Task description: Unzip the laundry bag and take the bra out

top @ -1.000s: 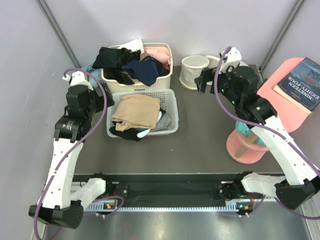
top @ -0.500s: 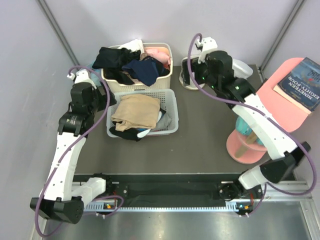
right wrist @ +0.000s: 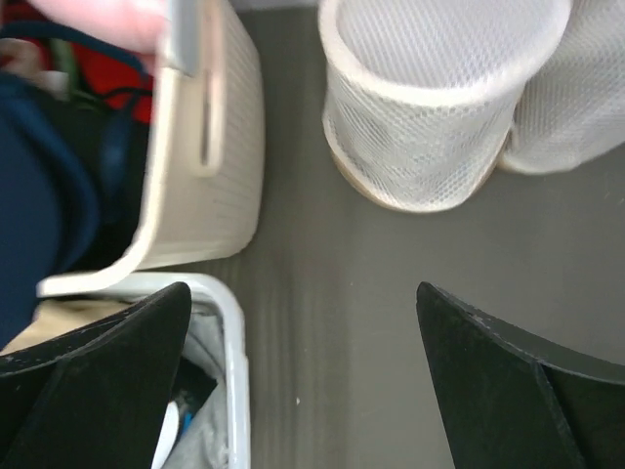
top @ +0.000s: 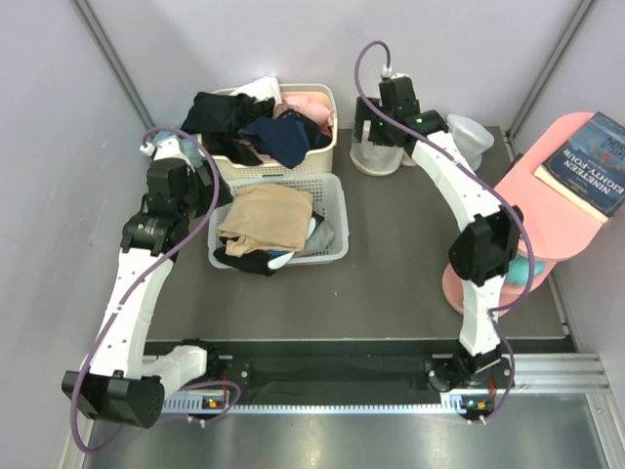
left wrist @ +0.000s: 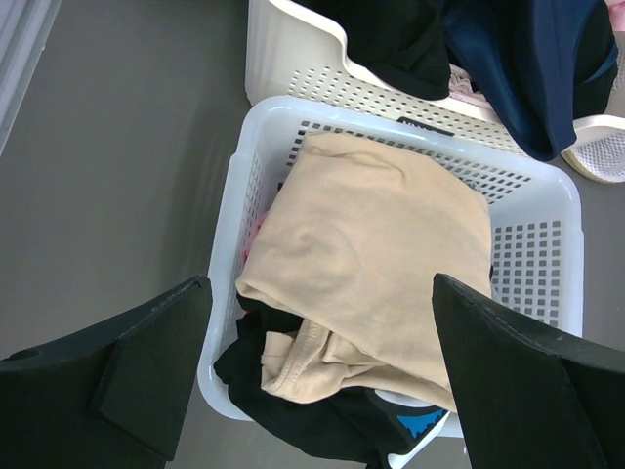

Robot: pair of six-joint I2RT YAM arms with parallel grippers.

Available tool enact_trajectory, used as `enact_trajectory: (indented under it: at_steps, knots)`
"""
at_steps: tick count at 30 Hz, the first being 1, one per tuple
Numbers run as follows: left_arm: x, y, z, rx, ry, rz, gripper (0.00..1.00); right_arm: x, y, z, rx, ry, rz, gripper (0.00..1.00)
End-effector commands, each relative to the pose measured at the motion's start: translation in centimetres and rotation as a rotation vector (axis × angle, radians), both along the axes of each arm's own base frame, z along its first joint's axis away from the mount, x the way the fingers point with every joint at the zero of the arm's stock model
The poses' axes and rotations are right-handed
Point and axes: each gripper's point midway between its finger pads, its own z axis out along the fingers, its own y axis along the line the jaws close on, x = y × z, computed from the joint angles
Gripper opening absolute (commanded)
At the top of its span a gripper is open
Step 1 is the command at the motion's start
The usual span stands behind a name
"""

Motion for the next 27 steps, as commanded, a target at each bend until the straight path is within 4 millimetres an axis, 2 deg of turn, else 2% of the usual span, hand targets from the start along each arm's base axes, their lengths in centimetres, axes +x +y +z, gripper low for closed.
enact_trajectory:
  at_steps: [1, 2, 3, 4, 9, 17, 21, 26, 27]
  knots:
    - [0.5, -0.2, 0.4, -0.013, -0.03, -0.007, 0.99, 2.3, 0.8, -2.5, 0.092, 0.014, -0.1, 0.96]
    - [0.4, -0.1, 0.3, -0.01, -0.025, -0.008, 0.99, 2.6, 0.3, -4.1, 0.082, 0.029, -0.136, 0.96]
    - [0.3, -0.1, 0.3, -0.007, -0.023, -0.01, 0.99, 3.3, 0.2, -4.5, 0.09, 0.009, -0.166, 0.96]
    - [0.3, -0.1, 0.2, -0.003, -0.018, -0.013, 0.99, 3.6, -0.6, -6.0, 0.085, 0.015, -0.224, 0.96]
    - [0.2, -0.2, 0.1, 0.004, -0.007, -0.024, 0.99, 4.9, -2.0, -9.8, 0.105, 0.032, -0.388, 0.93]
    - [0.2, -0.3, -0.3, -0.011, 0.016, -0.019, 0.99, 6.4, -2.9, -14.1, 0.122, 0.046, -0.497, 0.89]
    - [0.0, -0.3, -0.2, -0.012, 0.019, -0.02, 0.99, 6.9, -4.0, -16.3, 0.13, 0.067, -0.572, 0.88]
    - [-0.2, -0.3, -0.4, -0.006, 0.031, -0.026, 0.99, 8.0, -4.9, -18.0, 0.156, 0.079, -0.615, 0.85]
    - [-0.3, -0.3, -0.4, -0.005, 0.034, -0.023, 0.99, 8.2, -5.3, -18.9, 0.157, 0.089, -0.628, 0.85]
